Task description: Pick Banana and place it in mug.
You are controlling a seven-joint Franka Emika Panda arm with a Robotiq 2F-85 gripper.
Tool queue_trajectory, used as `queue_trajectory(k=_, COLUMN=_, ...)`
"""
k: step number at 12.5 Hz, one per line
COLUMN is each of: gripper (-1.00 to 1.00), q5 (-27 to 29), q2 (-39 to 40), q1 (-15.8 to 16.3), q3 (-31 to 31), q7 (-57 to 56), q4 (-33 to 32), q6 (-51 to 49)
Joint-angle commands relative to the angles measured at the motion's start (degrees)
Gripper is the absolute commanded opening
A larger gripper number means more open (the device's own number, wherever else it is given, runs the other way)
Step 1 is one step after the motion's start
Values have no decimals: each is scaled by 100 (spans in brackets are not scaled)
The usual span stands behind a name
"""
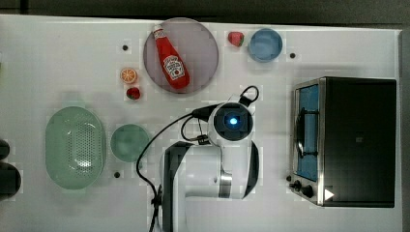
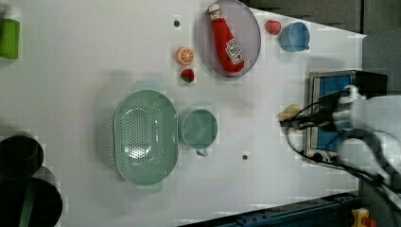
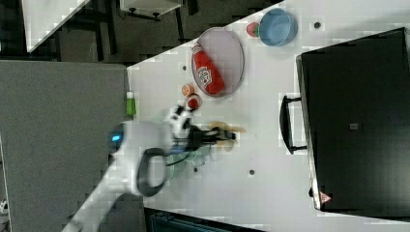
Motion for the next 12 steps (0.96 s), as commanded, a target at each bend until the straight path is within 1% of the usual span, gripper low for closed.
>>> queue_trajectory(k=1, gripper=-37, q5=43, q2=-927, q1=17, q3=-7, q7=70, q4=439, q6=-1034)
queue_trajectory(k=3, gripper=-37, q5=44, q2=-1291, q1=54, q3=154, q7=589, q4=724, q6=-1862)
queue_trajectory(k=5, gripper=-37, q5=46, q2=-1487, q1=124, q3=407, q7=1018, q4=941, q6=-2270)
queue_trajectory(k=8, gripper=-37, q5=94, q2=-1620, q1=232, q3=879, q7=1587, q4=1004, q6=-2292)
queue_trajectory(k=12, gripper=-37, q5=358, q2=-1477, q1=344, q3=1567, q7=2951, q4=929, q6=-2282)
